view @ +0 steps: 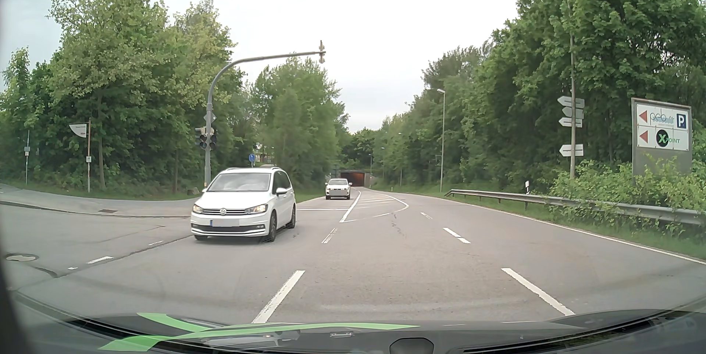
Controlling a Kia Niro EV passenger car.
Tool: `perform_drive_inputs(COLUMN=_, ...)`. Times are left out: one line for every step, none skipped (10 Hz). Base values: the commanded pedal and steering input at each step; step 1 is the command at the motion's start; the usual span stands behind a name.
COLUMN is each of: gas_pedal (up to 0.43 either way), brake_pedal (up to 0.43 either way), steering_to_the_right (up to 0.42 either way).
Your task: Follow the waypoints while adhering to traffic rules and regulations
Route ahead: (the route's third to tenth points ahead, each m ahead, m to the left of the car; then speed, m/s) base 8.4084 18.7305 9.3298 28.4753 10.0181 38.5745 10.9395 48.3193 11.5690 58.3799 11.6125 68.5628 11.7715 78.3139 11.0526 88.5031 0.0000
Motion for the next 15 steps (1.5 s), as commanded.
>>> perform_drive_inputs(gas_pedal=0.000, brake_pedal=0.213, steering_to_the_right=-0.005)
perform_drive_inputs(gas_pedal=0.000, brake_pedal=0.207, steering_to_the_right=-0.006)
perform_drive_inputs(gas_pedal=0.000, brake_pedal=0.207, steering_to_the_right=-0.006)
perform_drive_inputs(gas_pedal=0.000, brake_pedal=0.207, steering_to_the_right=-0.005)
perform_drive_inputs(gas_pedal=0.000, brake_pedal=0.207, steering_to_the_right=-0.006)
perform_drive_inputs(gas_pedal=0.000, brake_pedal=0.207, steering_to_the_right=-0.005)
perform_drive_inputs(gas_pedal=0.000, brake_pedal=0.207, steering_to_the_right=-0.006)
perform_drive_inputs(gas_pedal=0.000, brake_pedal=0.207, steering_to_the_right=-0.006)
perform_drive_inputs(gas_pedal=0.000, brake_pedal=0.207, steering_to_the_right=-0.005)
perform_drive_inputs(gas_pedal=0.000, brake_pedal=0.207, steering_to_the_right=-0.005)
perform_drive_inputs(gas_pedal=0.000, brake_pedal=0.207, steering_to_the_right=-0.006)
perform_drive_inputs(gas_pedal=0.000, brake_pedal=0.207, steering_to_the_right=-0.006)
perform_drive_inputs(gas_pedal=0.000, brake_pedal=0.207, steering_to_the_right=-0.006)
perform_drive_inputs(gas_pedal=0.000, brake_pedal=0.207, steering_to_the_right=-0.006)
perform_drive_inputs(gas_pedal=0.000, brake_pedal=0.201, steering_to_the_right=-0.005)
